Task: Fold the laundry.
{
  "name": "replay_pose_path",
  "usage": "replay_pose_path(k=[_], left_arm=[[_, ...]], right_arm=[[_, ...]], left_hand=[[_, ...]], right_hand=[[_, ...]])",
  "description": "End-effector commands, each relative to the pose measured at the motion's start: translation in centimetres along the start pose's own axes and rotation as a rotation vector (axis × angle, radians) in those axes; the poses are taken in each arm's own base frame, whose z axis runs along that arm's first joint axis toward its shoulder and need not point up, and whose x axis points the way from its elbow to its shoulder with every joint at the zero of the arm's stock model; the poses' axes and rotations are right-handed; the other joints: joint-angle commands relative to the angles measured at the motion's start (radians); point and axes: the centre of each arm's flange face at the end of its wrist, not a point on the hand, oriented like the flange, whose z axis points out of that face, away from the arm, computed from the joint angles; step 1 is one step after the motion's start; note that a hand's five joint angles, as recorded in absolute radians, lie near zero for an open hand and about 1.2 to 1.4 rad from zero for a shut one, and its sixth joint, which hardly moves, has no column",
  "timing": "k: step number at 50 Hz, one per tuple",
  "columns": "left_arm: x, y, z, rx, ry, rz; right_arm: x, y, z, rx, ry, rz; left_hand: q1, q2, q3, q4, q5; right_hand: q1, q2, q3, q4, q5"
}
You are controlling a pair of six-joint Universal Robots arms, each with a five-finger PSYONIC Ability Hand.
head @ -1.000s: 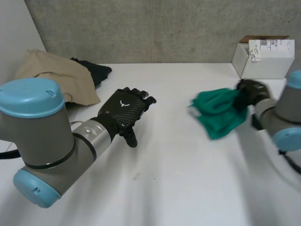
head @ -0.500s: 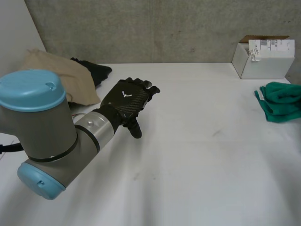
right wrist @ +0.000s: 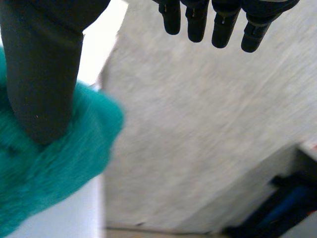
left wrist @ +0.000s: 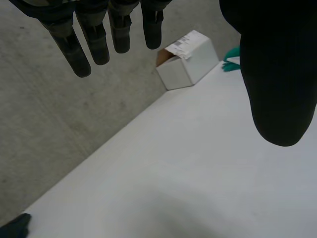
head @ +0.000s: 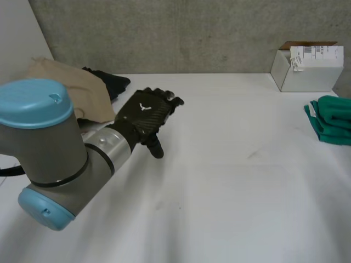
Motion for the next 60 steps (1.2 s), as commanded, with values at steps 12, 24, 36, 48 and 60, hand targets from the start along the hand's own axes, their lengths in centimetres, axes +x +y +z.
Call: replay_pose_path(k=[12, 24, 36, 48, 60], left_arm=[[-24.0, 5.5, 3.8, -0.065, -0.720, 0.269], [-31.6, 14.1, 7.7, -0.114, -0.588, 0.573], [-24.7, 5.6, 7.5, 0.085, -0.526, 0.442], [-2.6, 1.6, 2.5, 0.255, 0.081, -0.015], [2.8, 1.5, 1.4, 0.259, 0.228, 0.054]], right_arm=[[-11.0, -5.3, -22.5, 0.350, -0.839, -0.098], [-11.8, -2.9, -26.3, 0.238, -0.930, -0.161], [-11.2, -2.1, -26.0, 0.203, -0.864, -0.263], [-10.1, -2.7, -24.4, 0.174, -0.714, -0.270], [-10.1, -2.8, -24.3, 0.164, -0.700, -0.273]], left_hand=[[-0.024, -0.024, -0.033, -0.025, -0.045], [0.011, 0.011, 0.002, 0.010, -0.010], [1.194, 1.194, 1.185, 1.193, 1.173], [1.194, 1.194, 1.185, 1.193, 1.173], [-0.028, -0.028, -0.037, -0.028, -0.049]], right_hand=[[0.016, 0.024, 0.022, 0.022, -0.012], [0.016, 0.024, 0.022, 0.022, -0.012], [0.016, 0.024, 0.022, 0.022, -0.012], [0.016, 0.024, 0.022, 0.022, -0.012], [0.016, 0.024, 0.022, 0.022, -0.012]])
